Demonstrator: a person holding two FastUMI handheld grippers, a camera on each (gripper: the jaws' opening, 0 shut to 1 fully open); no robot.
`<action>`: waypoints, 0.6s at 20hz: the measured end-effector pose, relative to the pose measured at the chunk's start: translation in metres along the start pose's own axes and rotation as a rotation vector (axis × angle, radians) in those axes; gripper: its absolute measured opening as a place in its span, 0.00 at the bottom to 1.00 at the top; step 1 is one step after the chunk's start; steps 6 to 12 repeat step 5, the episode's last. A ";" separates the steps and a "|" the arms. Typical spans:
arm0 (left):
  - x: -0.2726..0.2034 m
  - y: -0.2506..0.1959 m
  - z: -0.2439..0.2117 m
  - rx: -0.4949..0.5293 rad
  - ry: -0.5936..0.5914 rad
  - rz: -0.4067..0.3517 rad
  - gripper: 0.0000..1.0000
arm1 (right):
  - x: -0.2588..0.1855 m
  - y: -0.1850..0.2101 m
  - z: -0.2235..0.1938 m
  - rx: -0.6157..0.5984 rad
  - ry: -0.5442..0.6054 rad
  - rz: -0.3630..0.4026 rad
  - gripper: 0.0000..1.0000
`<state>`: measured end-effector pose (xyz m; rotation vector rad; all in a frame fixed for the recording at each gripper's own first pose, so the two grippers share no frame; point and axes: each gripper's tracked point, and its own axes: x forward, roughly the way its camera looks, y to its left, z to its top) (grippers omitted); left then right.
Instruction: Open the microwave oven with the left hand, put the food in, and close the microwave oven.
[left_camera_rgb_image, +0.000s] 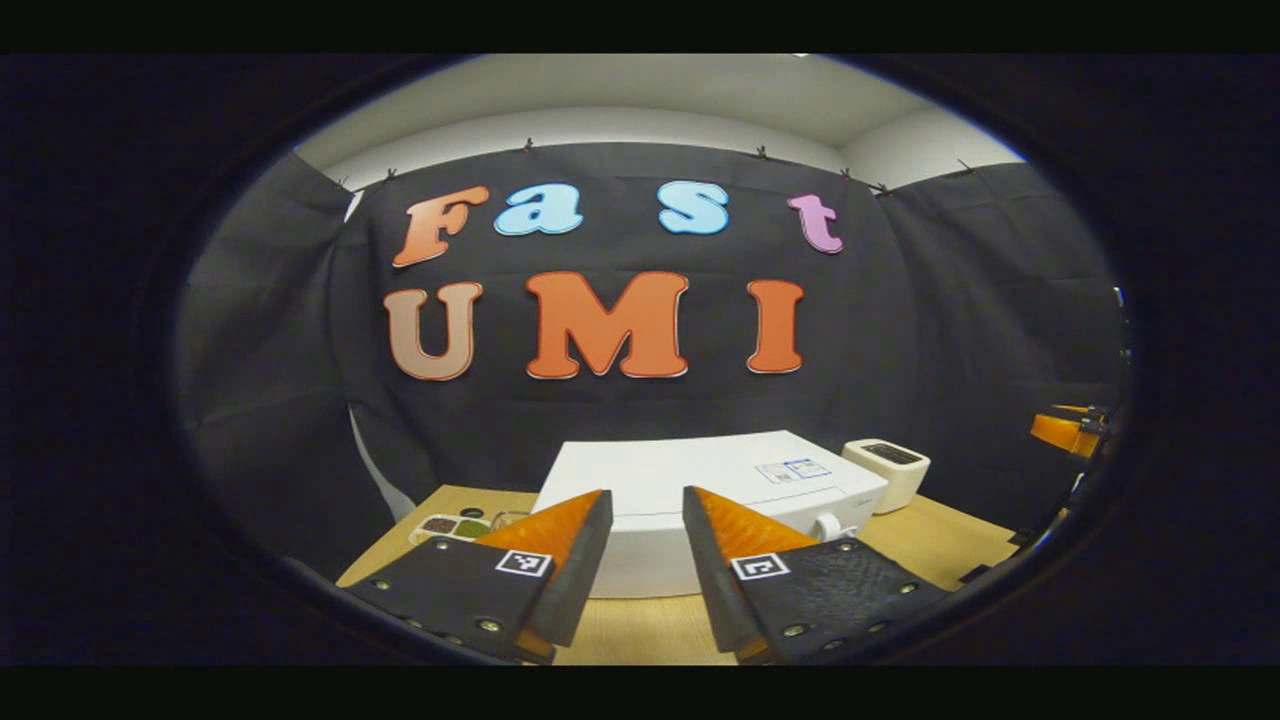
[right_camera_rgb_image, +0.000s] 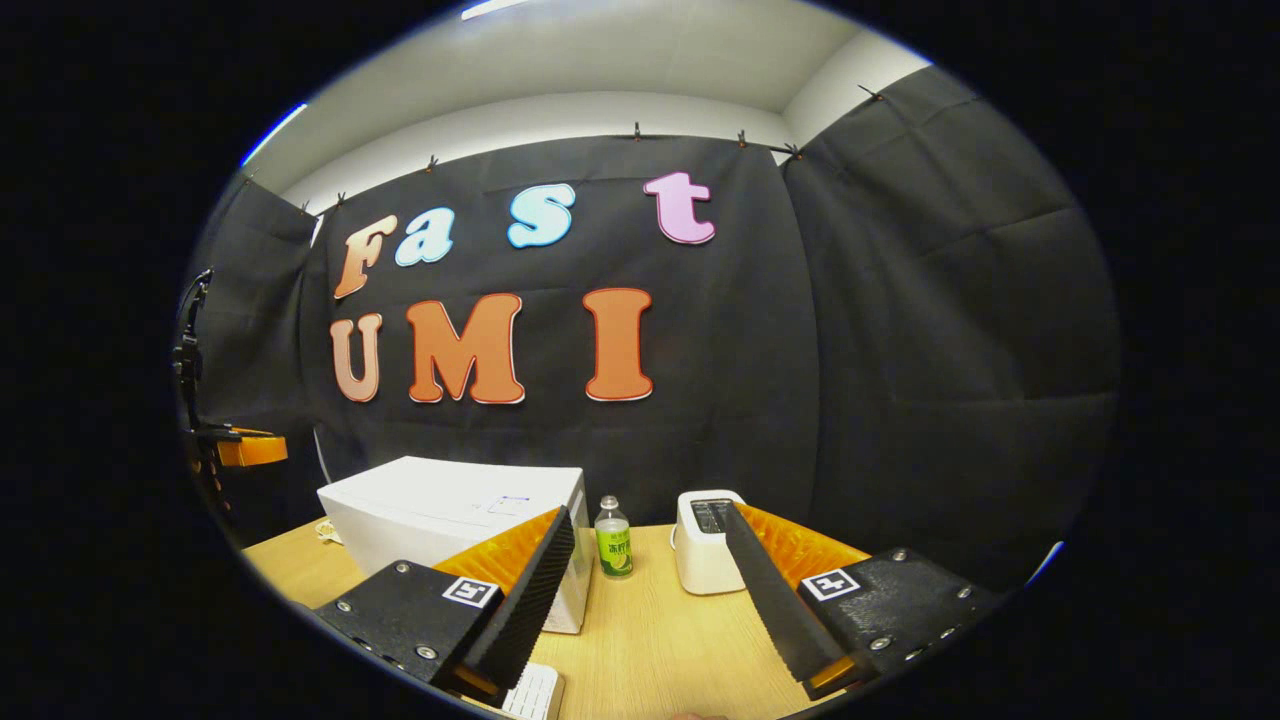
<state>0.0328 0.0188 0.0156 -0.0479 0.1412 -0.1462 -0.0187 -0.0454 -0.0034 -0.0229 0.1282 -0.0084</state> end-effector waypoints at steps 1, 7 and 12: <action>-0.006 0.008 0.003 0.003 -0.004 0.017 0.64 | 0.003 0.007 0.004 -0.003 -0.001 0.012 0.95; -0.024 0.047 0.019 0.037 -0.043 0.118 0.92 | 0.004 0.032 0.017 -0.040 -0.015 0.054 0.95; -0.024 0.047 0.019 0.037 -0.043 0.118 0.92 | 0.004 0.032 0.017 -0.040 -0.015 0.054 0.95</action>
